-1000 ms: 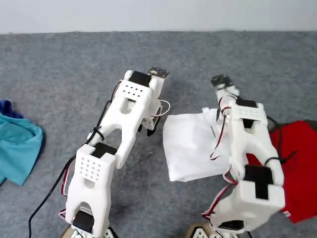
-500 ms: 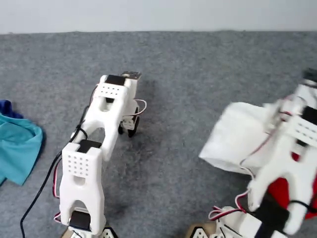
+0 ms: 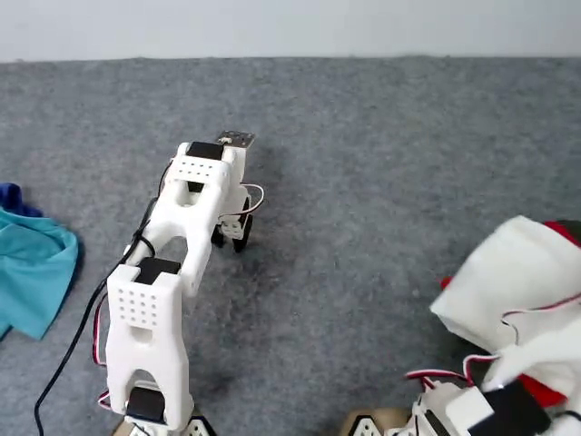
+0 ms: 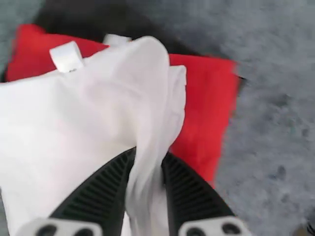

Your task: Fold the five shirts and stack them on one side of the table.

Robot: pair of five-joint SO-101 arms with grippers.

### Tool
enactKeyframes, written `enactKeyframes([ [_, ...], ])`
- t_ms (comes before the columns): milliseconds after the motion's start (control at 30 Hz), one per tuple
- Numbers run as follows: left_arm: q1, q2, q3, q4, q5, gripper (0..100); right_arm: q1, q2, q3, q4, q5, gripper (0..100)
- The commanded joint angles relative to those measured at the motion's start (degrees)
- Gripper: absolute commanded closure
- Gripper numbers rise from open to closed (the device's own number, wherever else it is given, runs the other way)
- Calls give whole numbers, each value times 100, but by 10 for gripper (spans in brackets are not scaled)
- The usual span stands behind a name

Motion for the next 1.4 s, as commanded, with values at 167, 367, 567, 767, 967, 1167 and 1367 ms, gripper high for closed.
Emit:
enactKeyframes([
  [167,-114,35,48,-53,-44,882,708,-233,475,-514,105,987],
  [367,-114,35,66,-53,-44,882,725,-295,571,-505,607,853],
  [567,-114,44,75,-53,-44,882,857,-708,-686,1226,800,745],
  [767,-114,44,75,-62,-44,882,-374,-1464,-1705,2316,862,745],
  [967,-114,44,75,-53,-44,882,-2580,-1174,-290,919,545,745],
  [1167,-114,44,75,-53,-44,882,-2791,31,853,-1262,554,745],
  [1367,-114,44,75,-53,-44,882,-2615,1411,844,-2747,563,745],
])
